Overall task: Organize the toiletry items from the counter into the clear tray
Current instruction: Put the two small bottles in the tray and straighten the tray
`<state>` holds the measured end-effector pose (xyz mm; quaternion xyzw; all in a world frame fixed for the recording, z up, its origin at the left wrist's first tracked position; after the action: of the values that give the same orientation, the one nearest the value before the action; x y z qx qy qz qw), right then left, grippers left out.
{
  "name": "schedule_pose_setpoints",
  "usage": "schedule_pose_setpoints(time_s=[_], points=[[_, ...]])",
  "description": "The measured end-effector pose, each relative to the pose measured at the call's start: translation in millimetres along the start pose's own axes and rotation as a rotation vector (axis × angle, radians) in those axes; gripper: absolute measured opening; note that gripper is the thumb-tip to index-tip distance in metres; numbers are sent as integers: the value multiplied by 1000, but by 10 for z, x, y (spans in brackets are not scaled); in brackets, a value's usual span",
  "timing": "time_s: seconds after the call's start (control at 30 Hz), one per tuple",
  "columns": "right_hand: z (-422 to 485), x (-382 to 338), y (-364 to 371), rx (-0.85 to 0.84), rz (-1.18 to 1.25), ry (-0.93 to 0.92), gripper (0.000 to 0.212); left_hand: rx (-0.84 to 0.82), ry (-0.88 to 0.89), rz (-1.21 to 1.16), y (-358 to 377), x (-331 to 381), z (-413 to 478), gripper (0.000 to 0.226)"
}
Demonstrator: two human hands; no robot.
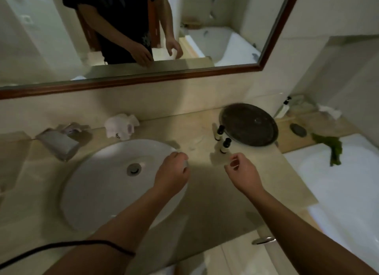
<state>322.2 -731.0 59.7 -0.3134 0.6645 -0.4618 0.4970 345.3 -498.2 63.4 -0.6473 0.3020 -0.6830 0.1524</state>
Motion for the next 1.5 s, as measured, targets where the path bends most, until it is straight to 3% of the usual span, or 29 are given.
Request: schedule_pose_setpoints(time_s=[0.13, 0.27, 0.4, 0.57, 0.77, 0.97, 1.07, 1.27, 1.5], points=[[306, 215, 12, -37, 33, 91, 30, -74, 13, -107, 250, 150, 505, 46], [676, 270, 32, -57, 68, 117, 26, -125, 35, -109, 460, 231, 960, 39], [966, 296, 144, -60, 110, 109, 34, -153, -48, -108, 683, 274, 1325, 41], [1279, 342, 348, -199, 96, 82, 47, -99, -165, -83, 951, 270, 1697, 47], [1505, 386, 498, -307, 61, -53, 21, -46, -300, -136, 1240, 256, 2031, 55], [1639, 475, 471, -346, 78, -68, 17, -15, -330, -138, 1428, 233, 2149, 28], [1693, 505, 404, -329, 106, -64, 17, 38, -357, -237, 1428, 274, 2092, 26], [1600, 111, 262, -292, 182, -179, 19, 134, -371, -363, 949, 154, 1699, 28], [903, -1087, 337, -349, 273, -409, 15, 345, -376, -345, -304, -206, 753, 19]])
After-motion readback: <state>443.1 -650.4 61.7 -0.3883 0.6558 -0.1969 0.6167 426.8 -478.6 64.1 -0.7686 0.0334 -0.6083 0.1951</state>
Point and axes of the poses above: each hand's wrist, its own z-axis towards the middle knuckle, its own y-axis out of the palm, x = y × z, the point moved 7 cm from there along z, towards the middle knuckle, and after that the axes turned 13 degrees about -z, right-handed, at the moved point
